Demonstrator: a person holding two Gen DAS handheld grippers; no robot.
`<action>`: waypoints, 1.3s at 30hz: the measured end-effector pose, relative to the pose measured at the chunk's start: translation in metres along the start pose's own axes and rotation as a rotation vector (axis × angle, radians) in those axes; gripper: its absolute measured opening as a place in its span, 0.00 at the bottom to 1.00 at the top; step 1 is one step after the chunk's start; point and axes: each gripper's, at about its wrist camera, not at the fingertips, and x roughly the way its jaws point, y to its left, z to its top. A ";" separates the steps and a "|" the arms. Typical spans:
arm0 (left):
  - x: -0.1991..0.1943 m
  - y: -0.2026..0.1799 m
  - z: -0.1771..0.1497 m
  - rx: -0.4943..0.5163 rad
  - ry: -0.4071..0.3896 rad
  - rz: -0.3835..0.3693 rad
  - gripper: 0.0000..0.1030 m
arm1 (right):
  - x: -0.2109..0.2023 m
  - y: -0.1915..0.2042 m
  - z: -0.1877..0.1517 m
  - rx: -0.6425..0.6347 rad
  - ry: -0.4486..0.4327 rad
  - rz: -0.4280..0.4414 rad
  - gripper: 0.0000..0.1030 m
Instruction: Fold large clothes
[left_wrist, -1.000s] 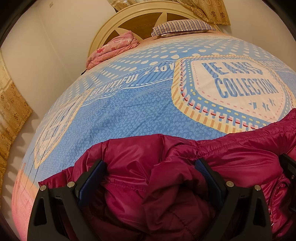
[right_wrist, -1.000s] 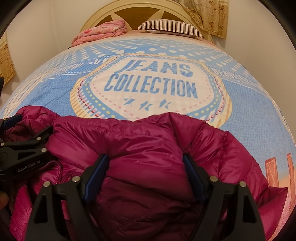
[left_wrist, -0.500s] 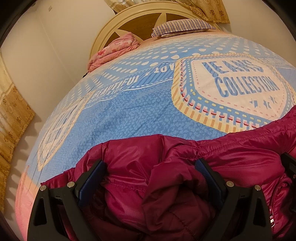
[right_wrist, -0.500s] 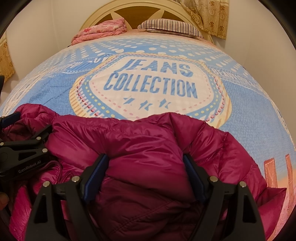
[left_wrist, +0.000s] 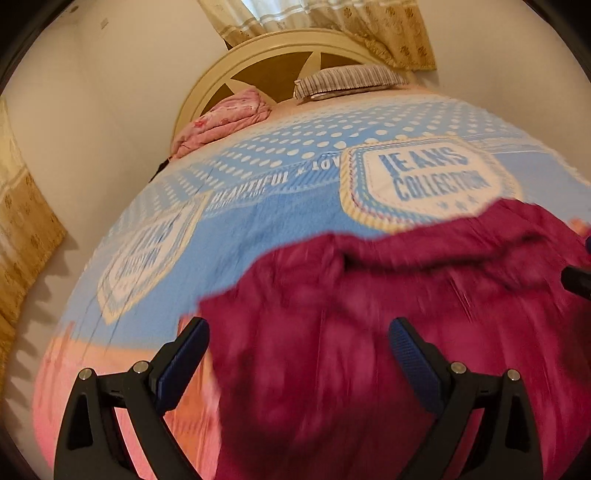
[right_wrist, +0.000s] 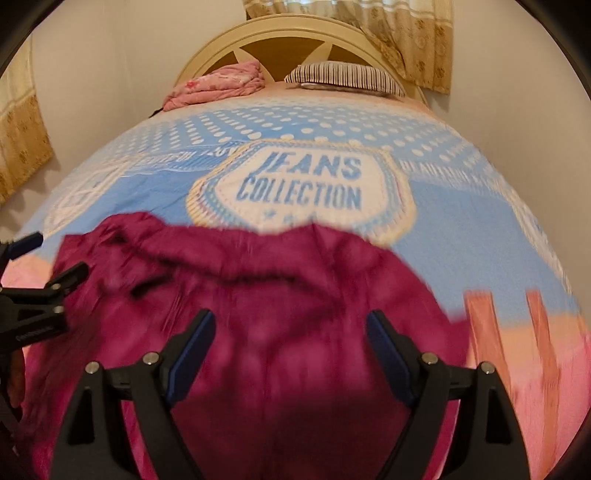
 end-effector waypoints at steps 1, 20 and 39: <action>-0.007 0.001 -0.010 0.000 0.004 0.005 0.95 | -0.008 -0.002 -0.012 0.008 0.010 0.001 0.84; -0.107 0.050 -0.206 -0.103 0.131 0.009 0.95 | -0.102 -0.005 -0.188 0.066 0.079 -0.038 0.84; -0.173 0.059 -0.301 -0.112 0.110 -0.043 0.95 | -0.175 -0.008 -0.296 0.123 0.052 -0.038 0.86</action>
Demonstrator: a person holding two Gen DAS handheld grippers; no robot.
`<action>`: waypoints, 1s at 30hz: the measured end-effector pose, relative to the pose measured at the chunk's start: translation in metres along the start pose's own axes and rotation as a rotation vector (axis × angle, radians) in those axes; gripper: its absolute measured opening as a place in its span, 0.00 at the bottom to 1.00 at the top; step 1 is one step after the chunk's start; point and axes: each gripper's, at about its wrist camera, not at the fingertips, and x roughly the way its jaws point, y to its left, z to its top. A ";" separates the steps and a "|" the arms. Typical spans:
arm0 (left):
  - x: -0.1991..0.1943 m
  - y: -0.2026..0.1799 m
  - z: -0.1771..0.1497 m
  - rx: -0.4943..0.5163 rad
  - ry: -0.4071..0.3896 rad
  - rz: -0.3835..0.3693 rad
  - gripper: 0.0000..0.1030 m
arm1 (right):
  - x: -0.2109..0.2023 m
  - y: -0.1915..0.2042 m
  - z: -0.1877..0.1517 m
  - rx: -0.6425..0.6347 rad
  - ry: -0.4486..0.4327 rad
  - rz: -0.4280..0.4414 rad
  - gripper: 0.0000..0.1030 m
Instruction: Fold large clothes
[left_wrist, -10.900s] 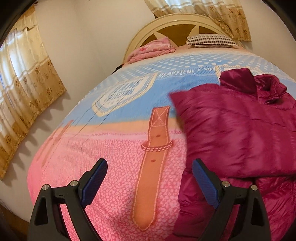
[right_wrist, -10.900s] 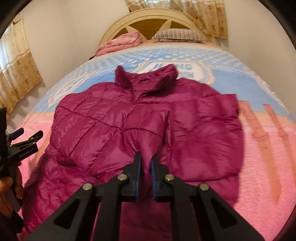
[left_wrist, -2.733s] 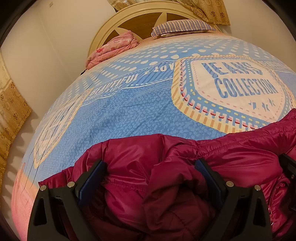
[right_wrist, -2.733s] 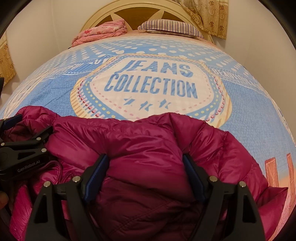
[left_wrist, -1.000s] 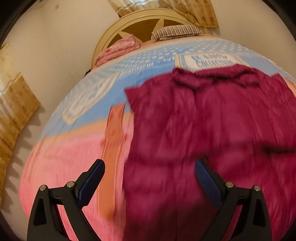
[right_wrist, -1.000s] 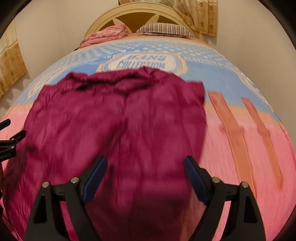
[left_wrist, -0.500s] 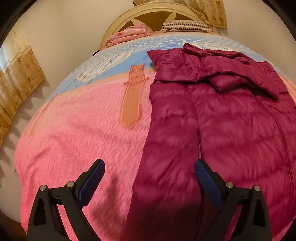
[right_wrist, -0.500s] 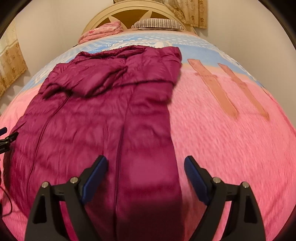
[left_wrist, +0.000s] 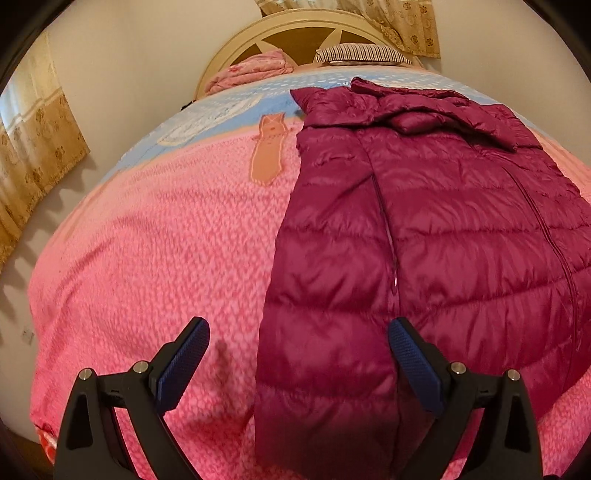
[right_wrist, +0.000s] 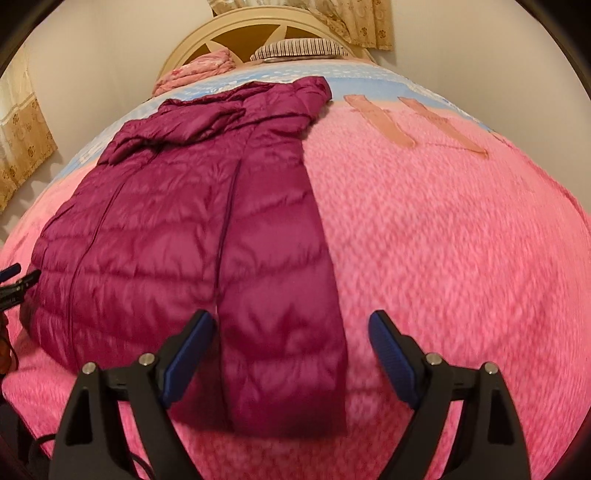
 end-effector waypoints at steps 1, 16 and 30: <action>0.000 0.001 -0.001 -0.008 0.006 -0.010 0.95 | 0.000 0.001 -0.004 -0.005 0.009 0.005 0.84; -0.055 0.004 0.002 0.025 -0.086 -0.166 0.04 | -0.049 0.007 -0.013 -0.052 -0.051 0.208 0.08; -0.203 0.044 0.038 0.014 -0.387 -0.278 0.03 | -0.195 0.013 0.028 -0.040 -0.386 0.307 0.06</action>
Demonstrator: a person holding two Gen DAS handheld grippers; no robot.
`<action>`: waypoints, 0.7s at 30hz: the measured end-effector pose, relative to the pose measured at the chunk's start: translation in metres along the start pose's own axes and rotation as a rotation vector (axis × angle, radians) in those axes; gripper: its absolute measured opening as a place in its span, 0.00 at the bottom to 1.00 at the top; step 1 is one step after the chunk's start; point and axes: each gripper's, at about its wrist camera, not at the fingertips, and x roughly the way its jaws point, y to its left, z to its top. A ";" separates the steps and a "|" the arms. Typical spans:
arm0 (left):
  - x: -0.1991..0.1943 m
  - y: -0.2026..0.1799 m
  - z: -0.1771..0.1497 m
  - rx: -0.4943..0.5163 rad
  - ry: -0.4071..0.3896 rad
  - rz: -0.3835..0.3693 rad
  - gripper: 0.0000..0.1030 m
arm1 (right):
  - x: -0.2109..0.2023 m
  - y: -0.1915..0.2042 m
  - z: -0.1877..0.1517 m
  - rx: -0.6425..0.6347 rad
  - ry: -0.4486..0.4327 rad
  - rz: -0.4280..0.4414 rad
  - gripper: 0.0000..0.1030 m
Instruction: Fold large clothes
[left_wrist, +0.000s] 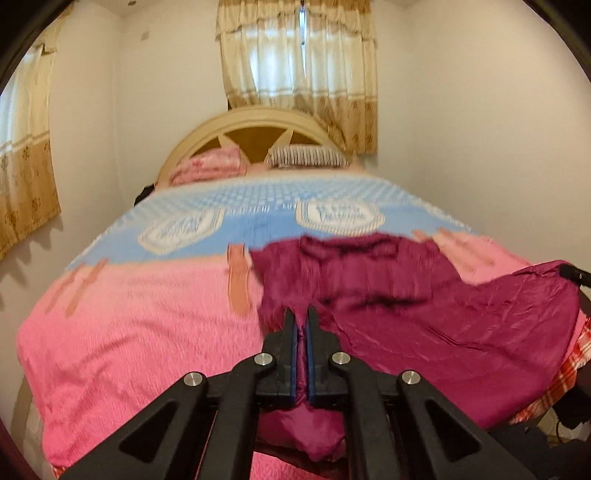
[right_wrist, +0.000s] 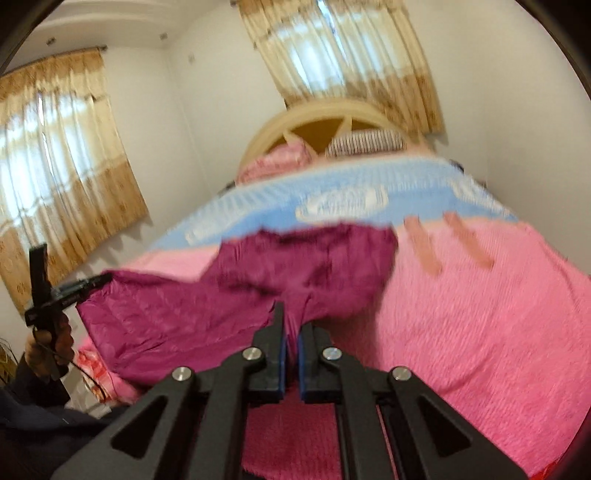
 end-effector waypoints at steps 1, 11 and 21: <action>0.008 0.001 0.009 0.008 -0.006 -0.003 0.03 | -0.002 -0.001 0.008 0.001 -0.022 -0.006 0.06; 0.154 0.013 0.061 0.036 0.042 0.099 0.03 | 0.099 -0.055 0.072 0.098 -0.080 -0.061 0.06; 0.297 0.017 0.077 0.036 0.110 0.198 0.07 | 0.206 -0.104 0.102 0.183 -0.018 -0.138 0.06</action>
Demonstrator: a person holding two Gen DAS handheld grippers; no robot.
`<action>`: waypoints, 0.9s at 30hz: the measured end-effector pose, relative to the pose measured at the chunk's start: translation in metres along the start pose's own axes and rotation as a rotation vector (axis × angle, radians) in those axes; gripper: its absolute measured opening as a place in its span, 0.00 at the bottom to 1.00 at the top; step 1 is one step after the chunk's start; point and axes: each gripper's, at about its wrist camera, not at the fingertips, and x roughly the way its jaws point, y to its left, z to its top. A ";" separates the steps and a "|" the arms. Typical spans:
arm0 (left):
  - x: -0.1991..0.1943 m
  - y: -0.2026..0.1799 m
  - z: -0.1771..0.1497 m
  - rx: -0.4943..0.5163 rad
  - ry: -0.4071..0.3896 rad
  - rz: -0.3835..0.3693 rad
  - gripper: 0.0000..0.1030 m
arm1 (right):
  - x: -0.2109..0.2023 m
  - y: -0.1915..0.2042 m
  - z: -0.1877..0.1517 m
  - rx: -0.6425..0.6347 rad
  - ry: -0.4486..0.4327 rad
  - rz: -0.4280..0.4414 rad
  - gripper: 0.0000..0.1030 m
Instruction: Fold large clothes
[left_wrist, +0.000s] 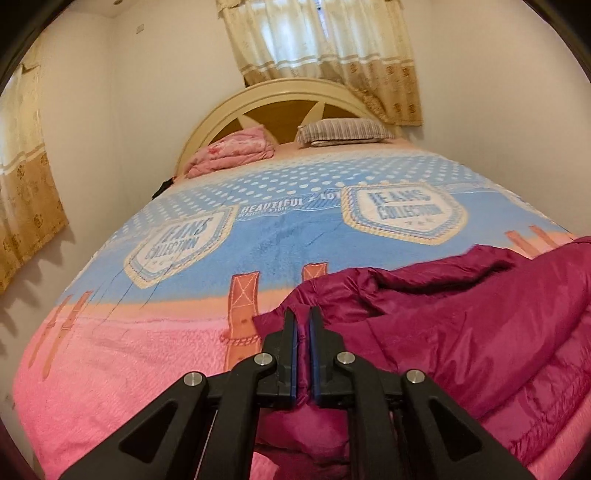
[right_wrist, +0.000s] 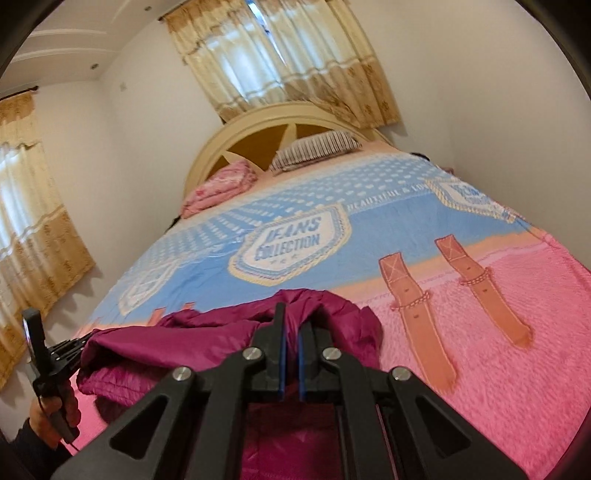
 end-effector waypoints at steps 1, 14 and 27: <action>0.012 -0.002 0.001 -0.014 0.020 0.009 0.08 | 0.009 -0.002 0.002 0.002 0.006 -0.007 0.06; 0.050 0.069 0.019 -0.399 0.019 0.308 0.85 | 0.113 -0.022 0.015 0.026 0.106 -0.162 0.25; 0.003 -0.023 0.041 -0.134 -0.153 0.347 0.89 | 0.085 0.072 0.001 -0.208 0.058 -0.173 0.78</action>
